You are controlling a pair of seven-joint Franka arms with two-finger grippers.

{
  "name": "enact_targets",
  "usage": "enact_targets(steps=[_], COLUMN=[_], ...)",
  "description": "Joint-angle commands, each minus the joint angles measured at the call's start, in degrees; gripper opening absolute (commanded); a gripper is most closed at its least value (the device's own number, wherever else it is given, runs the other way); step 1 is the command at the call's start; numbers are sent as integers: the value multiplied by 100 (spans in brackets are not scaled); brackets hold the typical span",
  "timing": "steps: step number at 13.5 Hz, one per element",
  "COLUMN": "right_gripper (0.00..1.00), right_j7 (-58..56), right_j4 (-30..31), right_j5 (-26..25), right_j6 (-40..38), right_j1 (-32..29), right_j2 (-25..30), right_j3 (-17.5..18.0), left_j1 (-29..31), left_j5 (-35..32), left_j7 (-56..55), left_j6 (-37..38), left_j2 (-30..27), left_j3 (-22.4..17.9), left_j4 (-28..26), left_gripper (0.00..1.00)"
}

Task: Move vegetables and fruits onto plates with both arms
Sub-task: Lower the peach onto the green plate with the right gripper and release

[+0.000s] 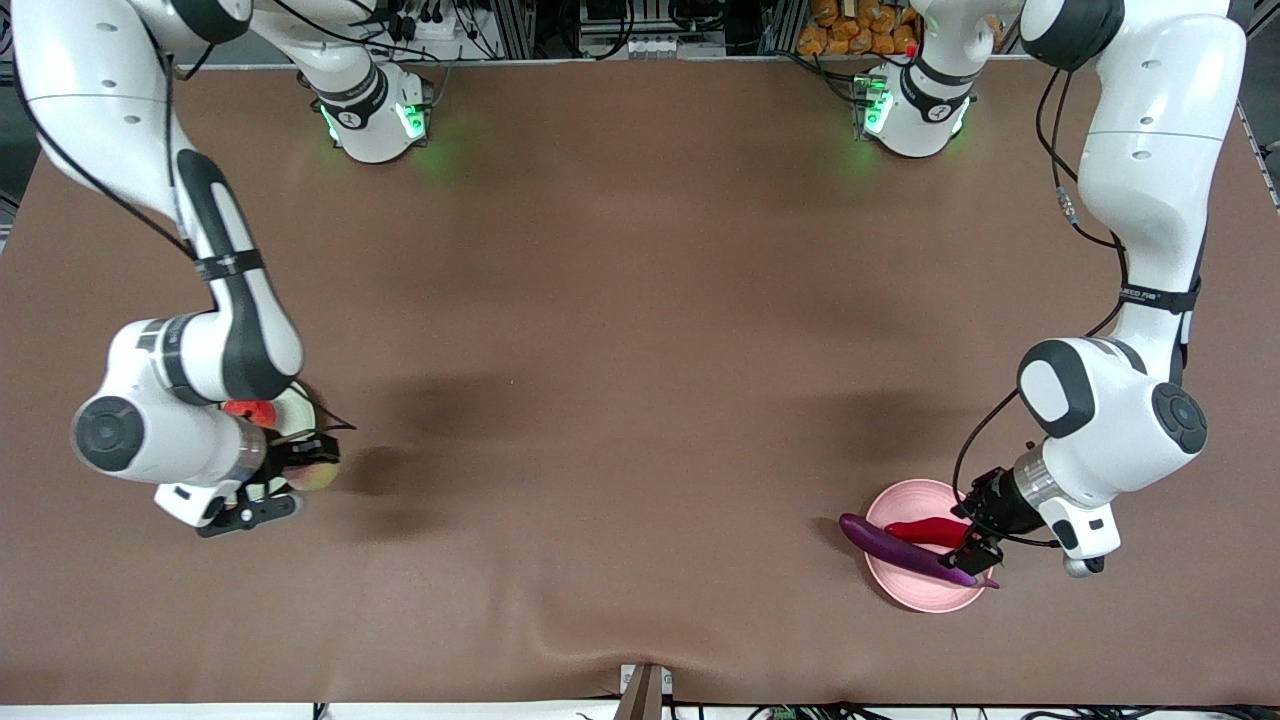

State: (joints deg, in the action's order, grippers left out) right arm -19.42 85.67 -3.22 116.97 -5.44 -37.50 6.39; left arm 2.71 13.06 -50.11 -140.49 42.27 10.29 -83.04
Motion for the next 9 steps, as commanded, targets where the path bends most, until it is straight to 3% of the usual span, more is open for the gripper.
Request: enact_targets(steps=[1,4,5,7,9], right_gripper=[54,56,63,100,100], right_j7=[-1287,-1951,-1951,-1943,-1882], right_j4=[72,64,64,81,142], right_j5=[-38,-12,-12,-3,84], right_j6=[97,238,247,230,177], right_j1=[-569,-914,-906,-915,-845], right_j2=[15,-248,-258,-258,-249], right_j3=[135,152,152,152,152], left_j1=[-43,1,1,45,45], left_j5=[-976,-1200,-1218,-1166,-1156], left_j7=[27,413,728,1753,2389], left_j6=[914,1882,2146,2691,3139], left_j2=[-708,-1579,-1834,-2282,-2652], left_j3=[25,52,52,43,-1], left_j4=[-81,-81,-72,-72,-72], left_gripper=[100,100,100,100,100])
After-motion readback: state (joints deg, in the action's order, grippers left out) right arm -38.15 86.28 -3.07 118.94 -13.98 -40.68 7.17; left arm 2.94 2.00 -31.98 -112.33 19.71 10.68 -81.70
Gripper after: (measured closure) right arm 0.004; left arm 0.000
